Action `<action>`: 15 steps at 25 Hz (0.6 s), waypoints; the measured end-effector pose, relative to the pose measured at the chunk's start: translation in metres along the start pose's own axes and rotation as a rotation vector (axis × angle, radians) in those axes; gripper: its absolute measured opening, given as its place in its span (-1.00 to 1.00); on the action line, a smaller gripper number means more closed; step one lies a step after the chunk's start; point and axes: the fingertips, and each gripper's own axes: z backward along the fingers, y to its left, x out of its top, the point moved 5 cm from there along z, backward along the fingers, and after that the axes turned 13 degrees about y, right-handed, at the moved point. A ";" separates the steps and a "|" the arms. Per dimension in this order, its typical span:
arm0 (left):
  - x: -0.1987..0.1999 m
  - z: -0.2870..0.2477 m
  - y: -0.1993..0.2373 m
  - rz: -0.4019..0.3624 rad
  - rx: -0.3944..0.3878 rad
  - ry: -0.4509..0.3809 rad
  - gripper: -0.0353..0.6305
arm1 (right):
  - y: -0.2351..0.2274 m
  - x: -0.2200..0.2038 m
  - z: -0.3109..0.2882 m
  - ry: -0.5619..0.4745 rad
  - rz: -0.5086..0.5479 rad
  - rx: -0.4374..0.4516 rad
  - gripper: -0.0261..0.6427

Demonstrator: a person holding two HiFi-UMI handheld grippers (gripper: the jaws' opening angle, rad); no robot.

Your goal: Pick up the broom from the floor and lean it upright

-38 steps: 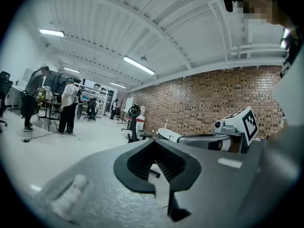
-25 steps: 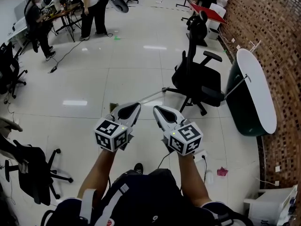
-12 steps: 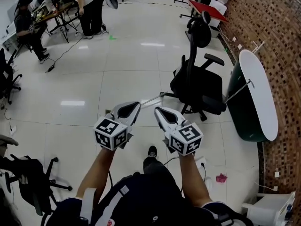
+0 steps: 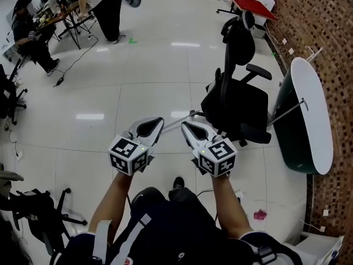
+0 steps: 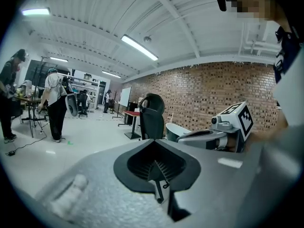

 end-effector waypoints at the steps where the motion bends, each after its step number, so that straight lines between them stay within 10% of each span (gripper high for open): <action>1: 0.003 -0.006 0.007 0.002 0.001 0.005 -0.89 | -0.006 0.003 -0.006 0.006 -0.001 0.005 -0.90; 15: 0.043 -0.063 0.119 -0.023 -0.186 0.012 -0.89 | -0.043 0.059 -0.085 0.021 -0.049 -0.184 -0.90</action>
